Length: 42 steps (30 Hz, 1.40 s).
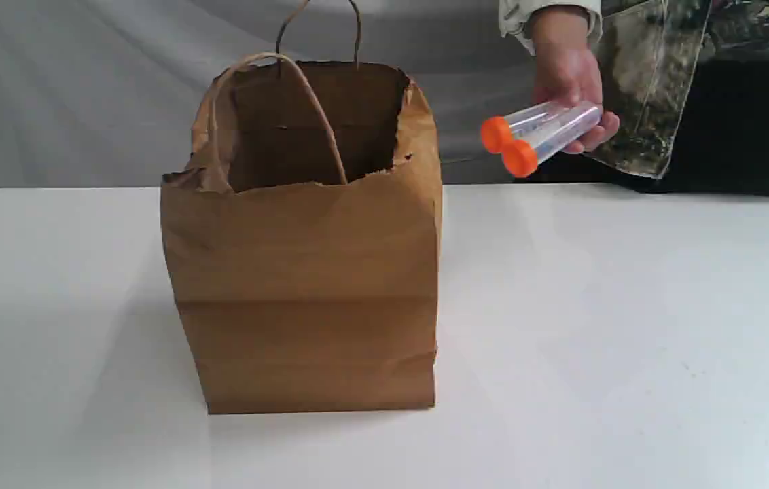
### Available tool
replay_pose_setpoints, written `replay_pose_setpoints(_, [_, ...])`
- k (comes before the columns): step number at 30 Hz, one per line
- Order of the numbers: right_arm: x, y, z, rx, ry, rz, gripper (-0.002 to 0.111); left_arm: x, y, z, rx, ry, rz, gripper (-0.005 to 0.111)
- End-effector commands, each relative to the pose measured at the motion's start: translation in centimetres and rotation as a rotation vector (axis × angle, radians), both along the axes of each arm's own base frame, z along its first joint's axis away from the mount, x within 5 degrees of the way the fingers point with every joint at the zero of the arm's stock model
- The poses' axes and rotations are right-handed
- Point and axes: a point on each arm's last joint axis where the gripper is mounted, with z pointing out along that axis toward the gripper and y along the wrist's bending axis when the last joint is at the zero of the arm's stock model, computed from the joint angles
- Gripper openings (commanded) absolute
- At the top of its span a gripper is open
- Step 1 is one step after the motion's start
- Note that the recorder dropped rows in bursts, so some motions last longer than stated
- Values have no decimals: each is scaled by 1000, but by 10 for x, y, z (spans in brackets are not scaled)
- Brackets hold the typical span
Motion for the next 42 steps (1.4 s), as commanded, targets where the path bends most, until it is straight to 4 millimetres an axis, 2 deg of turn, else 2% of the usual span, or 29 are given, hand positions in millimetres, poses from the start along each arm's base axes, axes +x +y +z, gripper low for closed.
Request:
replay_pose_setpoints(1, [2,7,14,56,-168,74,0,0,0,-1,-4,-1,3,0])
replay_pose_setpoints(4, [1,13,27,252,-311,129,0,0,0,-1,-4,-1,3,0])
replay_pose_setpoints(10, [-11,21,60,248,-686,276,0,0,0,-1,-4,-1,3,0])
replay_pose_setpoints(16, [-44,27,92,299,-1160,481,0,0,0,-1,-4,-1,3,0])
replay_pose_setpoints(18, [-53,28,97,295,-1257,521,0,0,0,-1,-4,-1,3,0])
replay_pose_setpoints(27, [-79,28,147,173,-1522,533,0,0,0,-1,-4,-1,3,0])
replay_pose_setpoints(32, [-66,29,177,99,-1529,486,0,0,0,-1,-4,-1,3,0])
replay_pose_setpoints(35, [-51,30,203,53,-1521,453,0,0,0,-1,-4,-1,3,0])
replay_pose_setpoints(39, [-21,32,239,56,-1493,451,0,0,0,-1,-4,-1,3,0])
replay_pose_setpoints(42, [12,33,264,69,-1460,444,0,0,0,-1,-4,-1,3,0])
